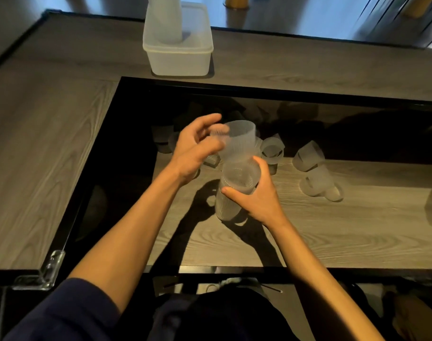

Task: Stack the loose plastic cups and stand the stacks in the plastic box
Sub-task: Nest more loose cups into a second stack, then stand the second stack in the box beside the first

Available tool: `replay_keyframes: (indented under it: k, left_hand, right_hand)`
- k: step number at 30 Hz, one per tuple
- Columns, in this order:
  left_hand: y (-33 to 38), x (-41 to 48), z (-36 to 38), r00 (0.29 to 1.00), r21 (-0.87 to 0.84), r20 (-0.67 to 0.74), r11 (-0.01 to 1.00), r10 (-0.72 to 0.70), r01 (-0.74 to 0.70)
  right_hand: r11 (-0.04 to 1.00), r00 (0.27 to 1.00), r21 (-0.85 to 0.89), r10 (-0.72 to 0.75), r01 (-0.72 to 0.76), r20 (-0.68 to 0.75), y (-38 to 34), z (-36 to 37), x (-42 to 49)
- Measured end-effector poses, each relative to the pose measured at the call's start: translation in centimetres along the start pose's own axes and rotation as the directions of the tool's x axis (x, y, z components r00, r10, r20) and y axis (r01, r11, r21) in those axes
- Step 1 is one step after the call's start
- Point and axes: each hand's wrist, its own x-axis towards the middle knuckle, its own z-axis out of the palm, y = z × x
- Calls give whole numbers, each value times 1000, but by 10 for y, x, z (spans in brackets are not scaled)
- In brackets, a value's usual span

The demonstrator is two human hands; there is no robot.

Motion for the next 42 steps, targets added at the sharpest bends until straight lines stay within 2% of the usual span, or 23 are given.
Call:
replay_keyframes:
  k: [3,7,15,20,23,26,28,32,37,42]
  left_hand:
    - [6,-9,6,989,59,133,995,72,-80]
    - [7,-19,11,966,160,228,974,120,-159]
    - [7,-25,4,961,334,218,912,172,-239]
    - [8,-26,7,939,465,309,837,151,-288]
    - [0,-24,7,949,545,314,814,20,-198]
    - [-17,-27,0,927,457,363,885,-99,-85]
    - [-28,-33,-3,901,405,397,914,-173,-3]
    - [-51,-41,-2,872,520,366,849,-326,99]
    - [-49,-33,0,890,492,365,868,-274,65]
    - [-18,-13,-5,942,419,309,908,-128,-14]
  right_hand:
    - [1000,1000,2,7,-7,-9,-1,0,-1]
    - [998,999,36,44,-43,-9,-2,0,-2]
    - [998,999,31,53,-52,-14,2,3,-1]
    - [994,998,91,62,-61,-13,1,4,-3]
    - [997,998,59,54,-53,-12,-1,3,-3]
    - [998,999,39,43,-42,-9,1,3,-3]
    - [999,998,3,54,-54,43,5,3,-3]
    - [983,966,-88,177,-163,186,19,1,-6]
    - [982,978,-101,169,-157,123,15,-3,-3]
    - [999,998,-9,42,-42,55,-18,-22,16]
